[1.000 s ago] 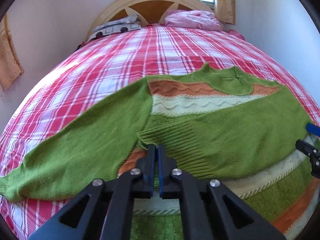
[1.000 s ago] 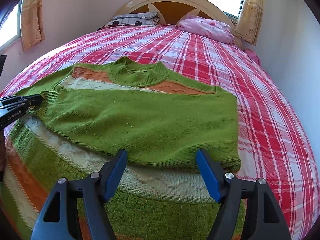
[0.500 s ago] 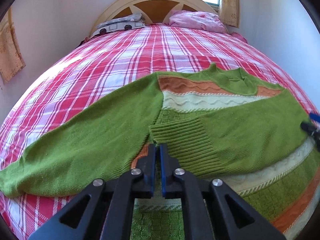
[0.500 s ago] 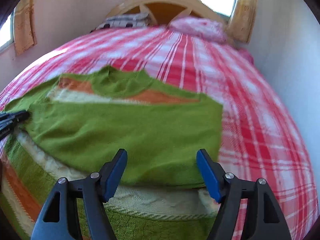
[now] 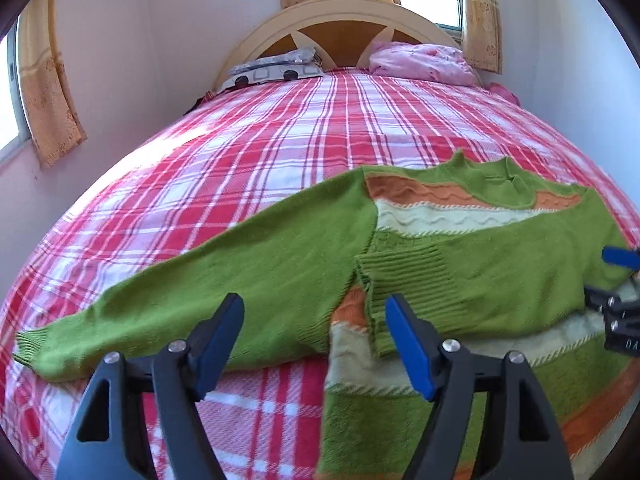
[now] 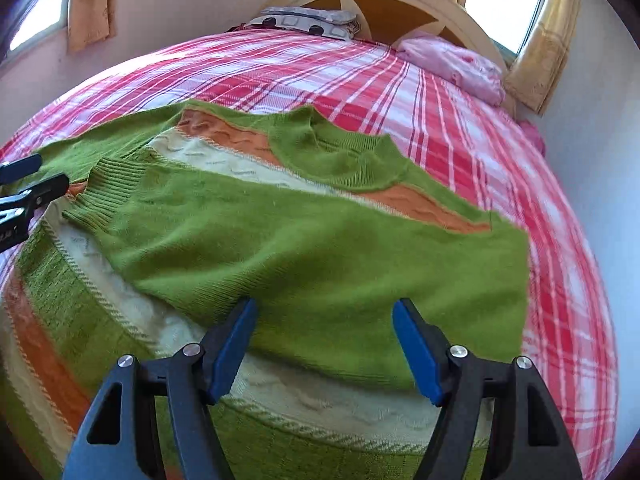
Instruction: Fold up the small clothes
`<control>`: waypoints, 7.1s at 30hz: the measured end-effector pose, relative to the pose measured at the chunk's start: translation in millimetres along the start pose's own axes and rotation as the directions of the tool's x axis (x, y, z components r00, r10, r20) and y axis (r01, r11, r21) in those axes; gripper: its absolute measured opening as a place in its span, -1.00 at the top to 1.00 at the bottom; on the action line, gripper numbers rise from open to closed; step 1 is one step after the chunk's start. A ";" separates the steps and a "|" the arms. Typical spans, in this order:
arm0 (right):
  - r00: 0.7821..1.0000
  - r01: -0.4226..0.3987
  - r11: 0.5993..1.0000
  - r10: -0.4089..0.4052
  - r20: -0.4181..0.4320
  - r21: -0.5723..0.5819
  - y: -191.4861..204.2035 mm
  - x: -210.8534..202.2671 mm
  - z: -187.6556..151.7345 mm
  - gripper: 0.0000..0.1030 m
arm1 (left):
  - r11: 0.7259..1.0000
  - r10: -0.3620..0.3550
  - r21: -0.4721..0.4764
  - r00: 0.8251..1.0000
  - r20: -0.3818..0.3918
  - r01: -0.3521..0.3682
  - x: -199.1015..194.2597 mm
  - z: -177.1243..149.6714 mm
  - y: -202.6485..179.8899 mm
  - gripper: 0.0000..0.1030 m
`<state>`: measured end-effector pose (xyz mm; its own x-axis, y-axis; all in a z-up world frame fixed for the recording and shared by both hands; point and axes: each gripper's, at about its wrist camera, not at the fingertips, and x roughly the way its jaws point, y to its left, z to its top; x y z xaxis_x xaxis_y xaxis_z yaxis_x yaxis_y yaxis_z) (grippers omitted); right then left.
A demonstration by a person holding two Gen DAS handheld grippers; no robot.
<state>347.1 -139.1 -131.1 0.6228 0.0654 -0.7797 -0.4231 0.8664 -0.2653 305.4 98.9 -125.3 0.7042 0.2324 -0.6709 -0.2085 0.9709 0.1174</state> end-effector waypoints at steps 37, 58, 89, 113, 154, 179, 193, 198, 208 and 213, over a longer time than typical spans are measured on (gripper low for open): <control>0.975 -0.216 0.966 0.220 0.016 -0.143 180.6 37.3 76.0 -0.39 | 0.980 0.184 -0.054 0.979 -0.088 -0.189 -25.5 -43.6 133.2 -0.73; 0.978 -0.194 0.970 0.203 0.046 -0.148 186.3 36.7 71.6 -0.42 | 0.894 0.279 -0.303 0.939 -0.200 -0.331 -37.0 -92.0 246.5 -0.83; 0.964 -0.250 0.963 0.257 0.068 -0.096 171.9 30.5 75.7 -0.45 | 0.743 0.046 -0.669 0.999 0.007 -0.030 -42.7 -69.6 309.6 0.85; 0.956 -0.217 0.974 0.225 0.188 -0.063 81.4 -62.7 40.3 -0.45 | 0.824 -0.151 -0.476 0.929 0.338 0.308 -124.7 73.3 220.0 0.85; 0.989 -0.107 0.977 0.085 0.123 0.186 -70.5 -97.4 -141.4 -0.46 | 0.841 -0.529 -0.105 0.847 0.041 0.530 -20.4 86.5 -210.0 0.85; 0.957 -0.276 0.908 0.228 0.181 0.314 -102.3 -98.4 -103.1 -0.47 | 0.968 -0.097 0.244 0.979 0.178 0.051 -54.3 29.8 -72.4 -0.97; 0.958 -0.255 0.848 0.287 0.002 0.464 -100.3 22.9 10.6 0.93 | 0.999 -0.025 -0.039 1.000 0.018 0.025 7.4 3.8 11.8 -0.97; 0.983 -0.183 0.916 0.182 0.037 0.358 -87.3 -7.8 -6.4 0.96 | 0.996 -0.073 -0.044 0.997 -0.003 0.073 12.2 -0.3 18.5 -0.97; 0.994 -0.104 0.901 0.112 0.006 0.422 -104.1 -6.9 -21.7 0.29 | 0.996 -0.077 -0.039 0.997 0.006 0.077 8.8 5.1 21.2 -0.97; 0.996 -0.055 0.933 0.026 0.085 0.356 -87.0 -36.9 0.2 -0.36 | 0.998 -0.038 -0.041 0.998 0.045 0.040 8.1 21.3 29.5 -0.97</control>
<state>361.1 -216.7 -79.2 0.6653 0.1296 -0.7353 -0.1940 0.9810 -0.0026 319.4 130.6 -111.7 0.7416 0.1978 -0.6410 -0.2079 0.9763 0.0607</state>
